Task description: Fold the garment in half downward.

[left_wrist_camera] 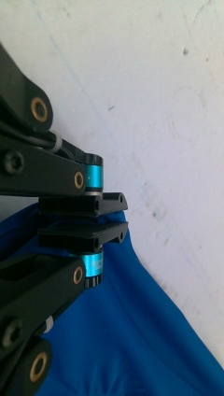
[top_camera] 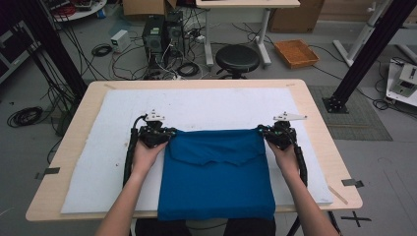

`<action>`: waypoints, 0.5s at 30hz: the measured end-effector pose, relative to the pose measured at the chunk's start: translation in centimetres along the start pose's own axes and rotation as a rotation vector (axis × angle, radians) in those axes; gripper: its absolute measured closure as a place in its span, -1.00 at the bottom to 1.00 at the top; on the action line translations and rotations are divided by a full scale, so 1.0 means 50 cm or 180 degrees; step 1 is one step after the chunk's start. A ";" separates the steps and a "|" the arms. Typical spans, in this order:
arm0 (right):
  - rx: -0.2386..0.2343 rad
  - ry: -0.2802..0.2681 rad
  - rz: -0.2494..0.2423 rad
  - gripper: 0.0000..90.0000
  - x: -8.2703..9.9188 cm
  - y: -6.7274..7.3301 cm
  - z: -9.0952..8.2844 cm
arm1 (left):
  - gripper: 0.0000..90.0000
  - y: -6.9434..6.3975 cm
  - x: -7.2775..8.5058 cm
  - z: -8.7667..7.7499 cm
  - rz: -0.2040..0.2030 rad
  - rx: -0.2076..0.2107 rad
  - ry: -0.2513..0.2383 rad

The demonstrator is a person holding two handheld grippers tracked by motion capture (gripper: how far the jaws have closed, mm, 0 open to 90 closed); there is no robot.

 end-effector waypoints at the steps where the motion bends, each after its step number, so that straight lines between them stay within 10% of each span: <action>1: 0.0004 0.0029 0.0015 0.94 -0.001 -0.003 0.008 | 0.87 0.005 -0.002 0.005 -0.0013 -0.0024 0.0002; 15: 0.0142 0.0120 0.0084 0.59 0.013 -0.030 0.036 | 0.46 0.011 0.001 -0.011 0.0017 -0.0288 0.0018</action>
Point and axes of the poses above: each handheld gripper's, and its own axes: z roughly forward along the jaws, x roughly out of its underside, y roughly to its left, the point moved 7 cm from there along z, roughly forward along the jaws, and after that the axes turned 10 degrees about -y, right-handed, at the moved point
